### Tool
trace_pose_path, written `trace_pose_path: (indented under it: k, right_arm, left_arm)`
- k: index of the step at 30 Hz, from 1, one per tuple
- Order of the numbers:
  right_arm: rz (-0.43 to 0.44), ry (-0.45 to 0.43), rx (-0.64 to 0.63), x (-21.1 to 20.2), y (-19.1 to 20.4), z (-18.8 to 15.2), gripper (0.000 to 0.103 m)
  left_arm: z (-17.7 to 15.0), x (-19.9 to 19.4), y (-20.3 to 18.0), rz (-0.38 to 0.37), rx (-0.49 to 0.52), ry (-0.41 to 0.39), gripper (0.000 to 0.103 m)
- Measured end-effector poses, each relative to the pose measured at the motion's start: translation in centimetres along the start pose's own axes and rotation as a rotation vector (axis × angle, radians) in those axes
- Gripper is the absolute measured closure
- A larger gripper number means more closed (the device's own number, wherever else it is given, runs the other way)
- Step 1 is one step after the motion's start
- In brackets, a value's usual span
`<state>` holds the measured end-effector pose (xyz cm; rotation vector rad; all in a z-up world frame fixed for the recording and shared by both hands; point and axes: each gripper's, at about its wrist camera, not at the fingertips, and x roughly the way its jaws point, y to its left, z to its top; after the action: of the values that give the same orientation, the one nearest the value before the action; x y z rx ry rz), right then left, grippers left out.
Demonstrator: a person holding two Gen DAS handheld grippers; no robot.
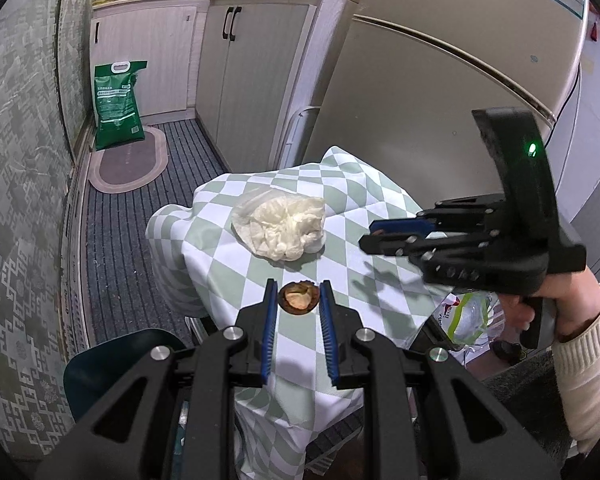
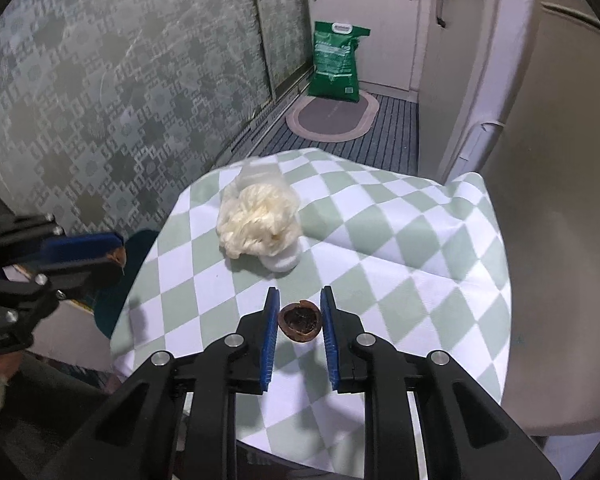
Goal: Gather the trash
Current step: 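Carry the walnut shells over the bin and open both grippers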
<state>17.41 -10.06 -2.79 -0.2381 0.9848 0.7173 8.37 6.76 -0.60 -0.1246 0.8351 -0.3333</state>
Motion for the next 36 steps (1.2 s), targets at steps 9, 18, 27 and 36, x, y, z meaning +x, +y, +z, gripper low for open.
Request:
trace_pose_path:
  k: [9,18,27,36]
  right_arm:
    - [0.094,-0.125,0.05,-3.6,-0.2,1.4,0.082]
    - [0.17,-0.146,0.004,-3.4,4.1,3.5,0.082]
    - [0.226,-0.146,-0.078,-2.4,9.7,5.4,0.082]
    - [0.255,-0.099,-0.136,0.0,13.7,6.0,0.082]
  left_arm:
    - [-0.3,-1.2,0.1,0.029,0.01,-0.03,0.081]
    - [-2.0,-2.3,4.1,0.141,-0.039,0.016,0.081]
    - [-4.7,-1.8,8.7,0.278,-0.077,0.141,0.069]
    - [-6.0,-3.9,12.2,0.35,-0.148,0.124,0.062]
